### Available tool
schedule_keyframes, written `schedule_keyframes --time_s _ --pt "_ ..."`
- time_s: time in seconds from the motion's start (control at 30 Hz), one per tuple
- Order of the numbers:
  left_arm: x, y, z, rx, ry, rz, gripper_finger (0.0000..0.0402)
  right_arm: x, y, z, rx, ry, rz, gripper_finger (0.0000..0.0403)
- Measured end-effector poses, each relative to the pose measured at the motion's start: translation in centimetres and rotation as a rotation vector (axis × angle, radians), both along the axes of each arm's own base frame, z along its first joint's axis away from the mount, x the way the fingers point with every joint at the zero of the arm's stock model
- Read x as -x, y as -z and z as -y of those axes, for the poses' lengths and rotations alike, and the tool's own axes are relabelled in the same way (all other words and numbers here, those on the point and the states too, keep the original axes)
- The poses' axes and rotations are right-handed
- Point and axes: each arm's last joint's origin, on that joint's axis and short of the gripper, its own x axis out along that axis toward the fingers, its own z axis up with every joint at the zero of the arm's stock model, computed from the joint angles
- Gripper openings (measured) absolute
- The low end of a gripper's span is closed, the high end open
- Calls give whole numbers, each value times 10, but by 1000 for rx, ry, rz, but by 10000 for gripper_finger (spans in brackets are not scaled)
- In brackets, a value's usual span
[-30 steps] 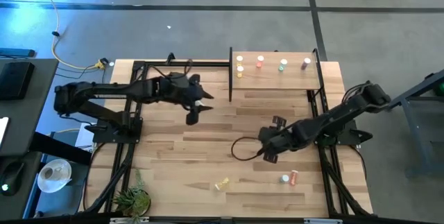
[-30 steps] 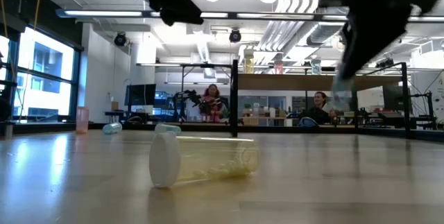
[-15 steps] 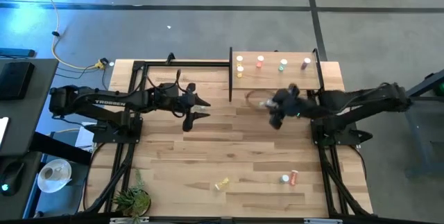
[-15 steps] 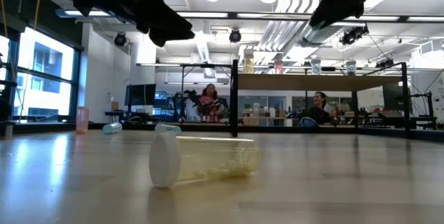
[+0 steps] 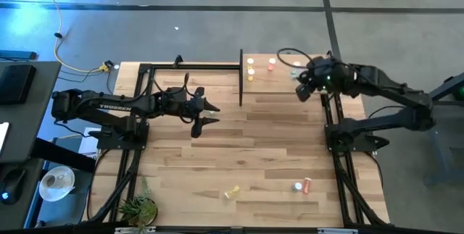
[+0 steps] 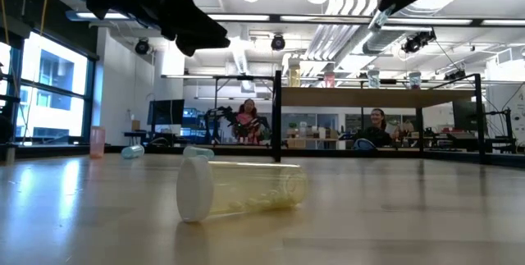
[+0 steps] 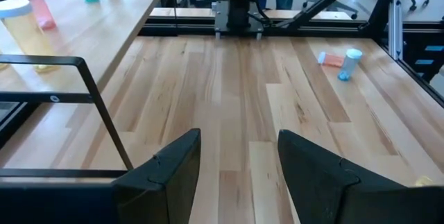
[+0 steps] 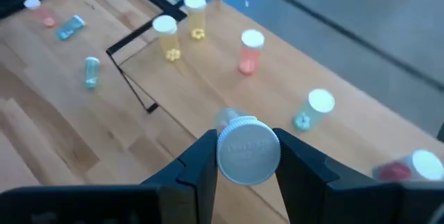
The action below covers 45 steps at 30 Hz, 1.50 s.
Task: Pick and place medicine bottles onto shelf by color
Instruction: Put the right green pill bottle on the shelf aligned with the other green pill bottle
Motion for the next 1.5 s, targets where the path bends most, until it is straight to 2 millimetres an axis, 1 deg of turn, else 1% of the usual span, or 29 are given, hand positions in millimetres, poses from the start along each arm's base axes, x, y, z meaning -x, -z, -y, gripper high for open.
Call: schedule_keyframes --time_s 0.1,0.2,0.43,0.57,0.73,1.2,1.3,1.5 --pt "0 0 0 2 0 0 184 -1 -2 9 -50 30 -16 117" --pt "0 0 0 20 -7 2 184 -6 1 18 -105 62 -68 117" --pt "0 0 0 23 -8 1 184 -18 12 41 -200 139 -227 117" --pt "0 0 0 24 -9 1 184 -25 17 53 -240 161 -276 117" --pt "0 0 0 24 -10 1 184 -33 29 67 -287 173 -344 117" --pt "0 0 0 21 -9 1 184 -52 60 97 -365 178 -472 117" --pt "0 0 0 21 -9 1 184 -54 64 101 -371 179 -486 117" --pt "0 0 0 21 -9 0 184 -53 64 104 -373 191 -485 117"
